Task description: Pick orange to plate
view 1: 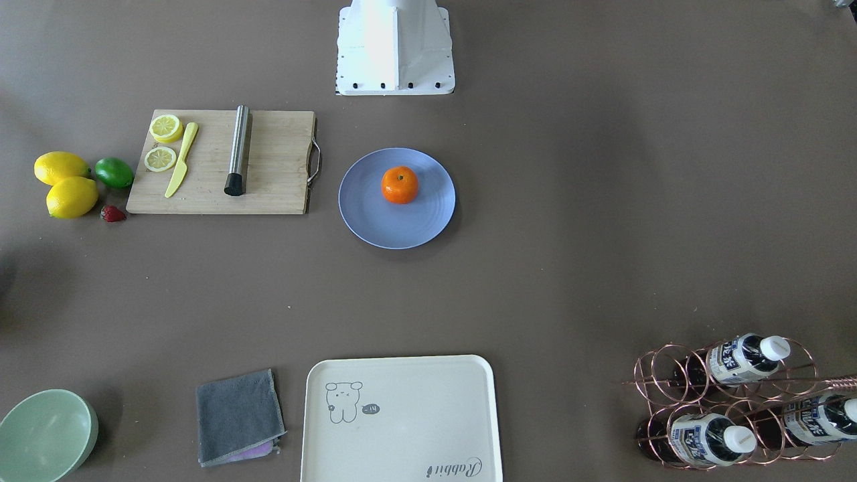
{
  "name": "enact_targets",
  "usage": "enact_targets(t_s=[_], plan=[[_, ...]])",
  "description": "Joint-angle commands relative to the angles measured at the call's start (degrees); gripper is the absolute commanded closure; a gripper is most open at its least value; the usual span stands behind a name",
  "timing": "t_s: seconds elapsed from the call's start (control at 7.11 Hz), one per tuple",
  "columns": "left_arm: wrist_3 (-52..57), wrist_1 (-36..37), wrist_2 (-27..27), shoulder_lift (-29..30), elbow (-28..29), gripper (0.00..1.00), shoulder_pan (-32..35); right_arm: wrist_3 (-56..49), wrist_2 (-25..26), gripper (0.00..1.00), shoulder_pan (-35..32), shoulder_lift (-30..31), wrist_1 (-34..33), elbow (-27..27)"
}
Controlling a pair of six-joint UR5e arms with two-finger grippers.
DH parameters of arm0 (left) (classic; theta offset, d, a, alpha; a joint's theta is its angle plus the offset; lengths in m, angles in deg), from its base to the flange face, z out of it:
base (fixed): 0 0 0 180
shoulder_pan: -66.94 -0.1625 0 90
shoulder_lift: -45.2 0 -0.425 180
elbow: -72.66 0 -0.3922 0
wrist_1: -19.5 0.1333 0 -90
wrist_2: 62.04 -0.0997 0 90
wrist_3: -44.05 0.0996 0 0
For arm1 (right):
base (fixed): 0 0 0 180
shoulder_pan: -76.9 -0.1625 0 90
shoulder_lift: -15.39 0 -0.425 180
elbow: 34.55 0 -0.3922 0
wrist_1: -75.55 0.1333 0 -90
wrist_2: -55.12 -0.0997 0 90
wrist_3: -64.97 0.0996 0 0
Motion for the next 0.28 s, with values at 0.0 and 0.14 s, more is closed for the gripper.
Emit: enact_targets(t_s=[0.0,0.14], plan=[[0.09,-0.23,-1.87,0.10,-1.21,0.02,-0.32,-0.04,0.37,0.00,0.00,-0.06,0.00,-0.21],[0.26,-0.23,-2.06,-0.42,-1.91,0.02,-0.49,-0.04,0.28,0.00,0.00,-0.15,0.00,-0.30]])
